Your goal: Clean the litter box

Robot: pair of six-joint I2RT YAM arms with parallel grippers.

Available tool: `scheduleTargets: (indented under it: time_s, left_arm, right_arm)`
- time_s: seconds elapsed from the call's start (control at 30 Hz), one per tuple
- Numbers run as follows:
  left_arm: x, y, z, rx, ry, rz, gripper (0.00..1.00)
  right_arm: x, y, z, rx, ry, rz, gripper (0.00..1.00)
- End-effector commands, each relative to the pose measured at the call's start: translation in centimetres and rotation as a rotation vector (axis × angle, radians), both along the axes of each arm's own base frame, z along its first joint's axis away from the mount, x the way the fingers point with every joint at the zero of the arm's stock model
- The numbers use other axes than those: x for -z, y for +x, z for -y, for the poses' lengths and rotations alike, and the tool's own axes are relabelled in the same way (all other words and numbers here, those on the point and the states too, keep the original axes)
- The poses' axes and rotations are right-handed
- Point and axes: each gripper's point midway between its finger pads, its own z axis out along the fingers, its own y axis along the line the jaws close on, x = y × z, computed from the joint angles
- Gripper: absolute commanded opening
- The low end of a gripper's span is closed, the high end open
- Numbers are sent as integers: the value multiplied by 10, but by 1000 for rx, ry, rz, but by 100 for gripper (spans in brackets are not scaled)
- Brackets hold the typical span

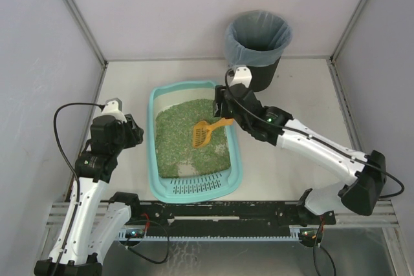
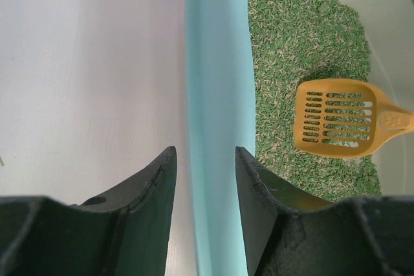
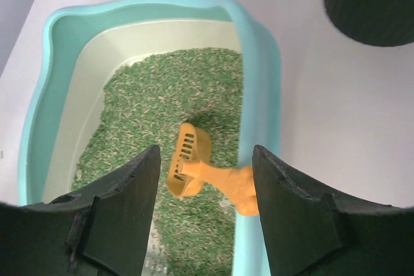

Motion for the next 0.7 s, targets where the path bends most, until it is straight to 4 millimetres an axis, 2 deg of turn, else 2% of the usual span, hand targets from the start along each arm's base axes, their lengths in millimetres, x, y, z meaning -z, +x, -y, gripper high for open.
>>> scheduleTargets:
  time_s: [0.0, 0.1, 0.2, 0.33, 0.43, 0.67]
  left_arm:
    - [-2, 3, 1, 5, -9, 26, 46]
    - [-2, 3, 0, 2, -7, 26, 46]
    - [-4, 3, -1, -4, -6, 32, 46]
    - [-8, 2, -1, -2, -8, 51, 46]
    - [-18, 1, 5, 29, -23, 99, 49]
    - [-50, -9, 18, 112, -69, 261, 60]
  right_arm:
    - [-18, -2, 41, 68, -75, 70, 58]
    - [-28, -10, 53, 59, -63, 86, 58]
    - [-36, -23, 55, -6, 4, 104, 59]
    - [-49, -44, 58, -104, 154, 179, 67]
    - [-47, -56, 69, -128, 224, 235, 75]
    - [-23, -81, 105, -103, 243, 282, 94]
